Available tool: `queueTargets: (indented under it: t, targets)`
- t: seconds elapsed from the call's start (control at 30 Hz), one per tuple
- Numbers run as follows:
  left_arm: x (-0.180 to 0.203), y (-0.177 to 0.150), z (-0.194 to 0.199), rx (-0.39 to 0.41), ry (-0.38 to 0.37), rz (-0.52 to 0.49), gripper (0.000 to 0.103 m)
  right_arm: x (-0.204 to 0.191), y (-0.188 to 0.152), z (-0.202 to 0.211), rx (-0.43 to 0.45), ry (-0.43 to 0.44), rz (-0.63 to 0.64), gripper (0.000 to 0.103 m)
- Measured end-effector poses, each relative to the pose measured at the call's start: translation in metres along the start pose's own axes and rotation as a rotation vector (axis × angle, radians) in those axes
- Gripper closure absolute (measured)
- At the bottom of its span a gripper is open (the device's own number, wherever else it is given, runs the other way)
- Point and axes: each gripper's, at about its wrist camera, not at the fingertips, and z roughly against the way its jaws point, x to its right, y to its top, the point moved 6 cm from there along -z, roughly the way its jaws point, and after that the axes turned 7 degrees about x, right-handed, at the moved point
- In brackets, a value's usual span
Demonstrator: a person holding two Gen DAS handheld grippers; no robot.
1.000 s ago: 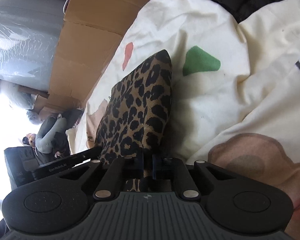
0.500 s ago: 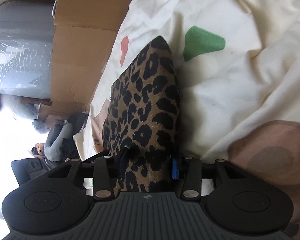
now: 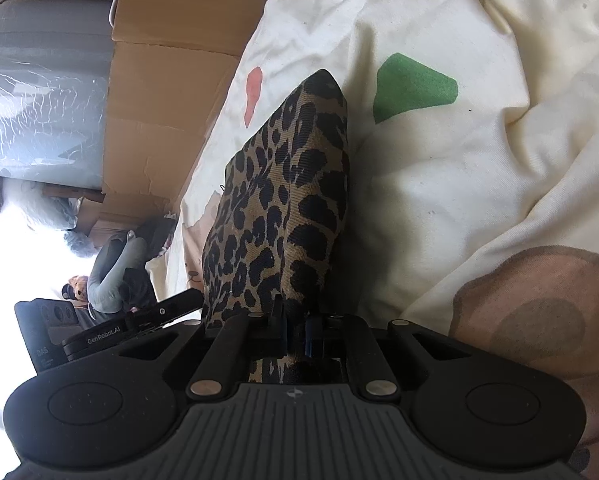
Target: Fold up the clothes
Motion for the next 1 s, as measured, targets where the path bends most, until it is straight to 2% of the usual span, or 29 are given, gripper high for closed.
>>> queueTargets:
  t: [0.1,0.27,0.33,0.73,0.77,0.87,0.9,0.93,1.0]
  targets:
    - [0.003,0.0,-0.009,-0.012,0.0,-0.017,0.052,0.001,0.0,0.001,-0.001,-0.001,-0.002,0.098]
    - [-0.004,0.0,-0.021,-0.019,-0.047,0.041,0.049,0.001,0.0,0.0,0.002,-0.005,-0.004,0.098]
    - [-0.005,0.0,-0.024,-0.027,-0.076,0.069,0.057,0.002,0.001,0.002,0.009,-0.006,-0.011,0.097]
    - [-0.001,0.0,-0.022,-0.03,-0.127,0.098,0.072,0.0,0.019,0.015,0.033,-0.022,0.021,0.098]
    - [0.0,0.0,-0.023,-0.032,-0.129,0.1,0.071,0.001,0.02,0.015,0.032,-0.027,0.024,0.098]
    - [0.001,0.001,-0.025,-0.039,-0.136,0.105,0.061,0.004,0.023,0.015,0.028,-0.042,0.032,0.098]
    - [0.0,0.001,-0.026,-0.044,-0.131,0.109,0.052,0.004,0.023,0.014,0.027,-0.044,0.03,0.098]
    - [-0.001,0.001,-0.027,-0.052,-0.137,0.113,0.048,0.006,0.023,0.014,0.026,-0.045,0.026,0.098]
    - [-0.002,0.0,-0.03,-0.069,-0.149,0.122,0.046,0.008,0.023,0.014,0.025,-0.045,0.019,0.098]
